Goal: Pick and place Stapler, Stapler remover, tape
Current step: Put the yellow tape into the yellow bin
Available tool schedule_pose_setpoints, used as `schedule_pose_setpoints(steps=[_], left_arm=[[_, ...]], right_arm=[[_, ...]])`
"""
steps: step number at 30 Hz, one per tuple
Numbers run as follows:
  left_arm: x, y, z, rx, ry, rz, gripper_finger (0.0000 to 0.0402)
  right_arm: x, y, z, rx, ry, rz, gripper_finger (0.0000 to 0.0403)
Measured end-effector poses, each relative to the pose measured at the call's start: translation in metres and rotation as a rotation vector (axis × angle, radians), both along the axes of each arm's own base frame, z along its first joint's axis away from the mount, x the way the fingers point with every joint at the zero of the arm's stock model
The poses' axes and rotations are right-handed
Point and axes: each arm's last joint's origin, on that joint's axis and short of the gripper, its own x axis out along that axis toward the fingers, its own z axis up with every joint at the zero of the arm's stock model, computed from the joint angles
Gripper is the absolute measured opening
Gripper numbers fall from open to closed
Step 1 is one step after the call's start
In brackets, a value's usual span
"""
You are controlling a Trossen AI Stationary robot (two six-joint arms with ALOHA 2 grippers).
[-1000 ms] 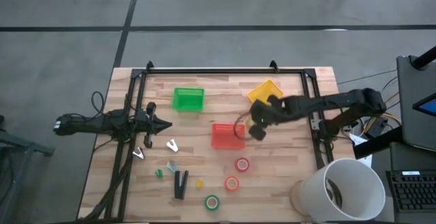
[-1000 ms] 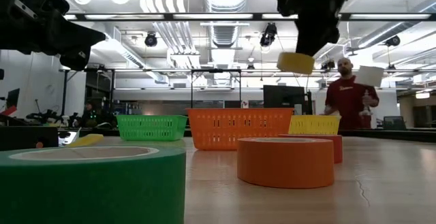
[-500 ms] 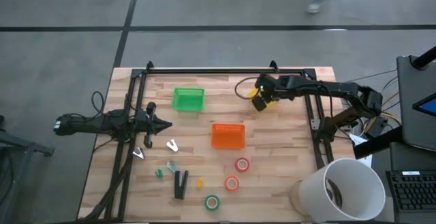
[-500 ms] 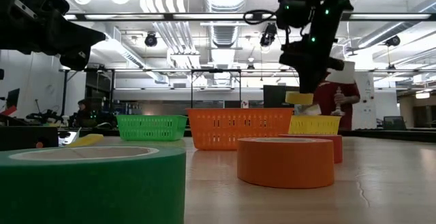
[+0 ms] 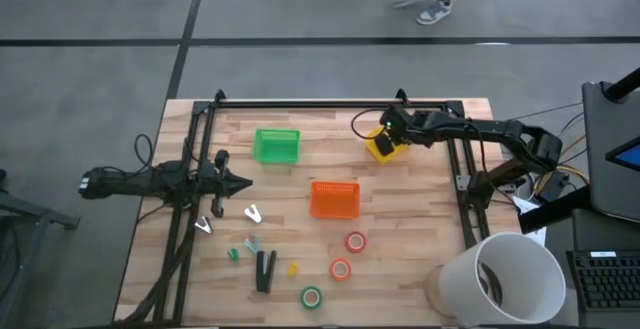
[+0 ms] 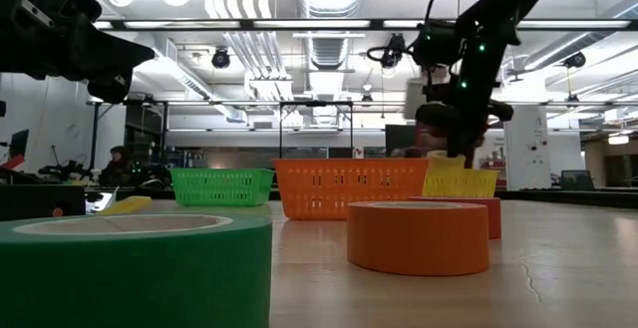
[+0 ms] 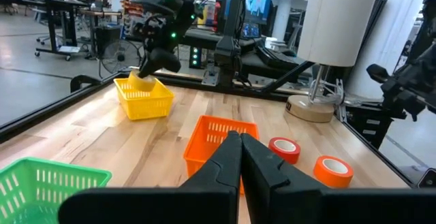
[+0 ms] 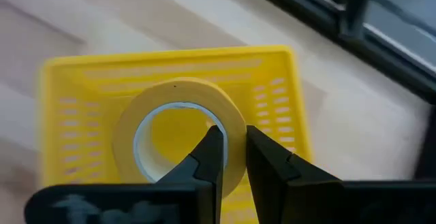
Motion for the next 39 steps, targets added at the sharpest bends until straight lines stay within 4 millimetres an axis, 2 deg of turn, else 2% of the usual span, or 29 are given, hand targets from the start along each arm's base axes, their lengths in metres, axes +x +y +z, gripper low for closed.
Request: schedule_pose_setpoints(steps=[12, 26, 39], left_arm=[[0.000, 0.000, 0.000, 0.000, 0.000, 0.000, 0.0010], [0.000, 0.000, 0.000, 0.000, 0.000, 0.000, 0.0010], [0.000, 0.000, 0.000, 0.000, 0.000, 0.000, 0.0010]], right_arm=[[-0.016, -0.007, -0.019, 0.016, 0.022, -0.081, 0.0048], [-0.015, -0.008, -0.022, -0.003, -0.028, -0.079, 0.0054], [-0.021, -0.004, -0.038, -0.010, -0.035, -0.080, 0.0056]])
